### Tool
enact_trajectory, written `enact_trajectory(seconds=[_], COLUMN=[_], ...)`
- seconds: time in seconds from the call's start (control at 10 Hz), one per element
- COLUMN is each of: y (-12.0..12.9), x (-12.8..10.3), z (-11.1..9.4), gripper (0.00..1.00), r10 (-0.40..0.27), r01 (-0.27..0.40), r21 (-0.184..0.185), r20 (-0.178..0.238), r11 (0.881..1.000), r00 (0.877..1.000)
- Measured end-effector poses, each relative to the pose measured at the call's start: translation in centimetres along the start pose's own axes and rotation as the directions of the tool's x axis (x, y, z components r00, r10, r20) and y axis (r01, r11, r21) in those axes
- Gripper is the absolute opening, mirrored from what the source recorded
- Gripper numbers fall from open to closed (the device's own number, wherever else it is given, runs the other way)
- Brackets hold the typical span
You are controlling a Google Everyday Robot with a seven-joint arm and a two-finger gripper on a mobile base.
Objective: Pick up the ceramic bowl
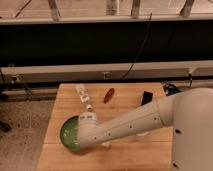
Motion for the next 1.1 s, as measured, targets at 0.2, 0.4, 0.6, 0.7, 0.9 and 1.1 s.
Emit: enact_trajectory(seconds=[0.2,0.4,0.6,0.7,0.9,1.1], y=[0.0,0.0,0.1,0.0,-0.2,-0.1], x=[0.0,0.0,0.1,0.4,0.6,0.7], z=[-0.1,0.1,-0.2,-0.5,-0.8,-1.1], gripper=[0.41,0.18,0.04,0.0,0.0,0.0], r10=[0.0,-0.002,-0.001,-0.003,-0.003,-0.004], r01=[0.0,0.002,0.001,0.003,0.003,0.005], r21=[0.006,0.008,0.009,0.013,0.016,0.019], r20=[-0.004,-0.009,-0.01,-0.014,-0.016,-0.018], r11=[1.0,1.0,1.0,1.0,1.0,1.0], r00=[1.0,1.0,1.0,1.0,1.0,1.0])
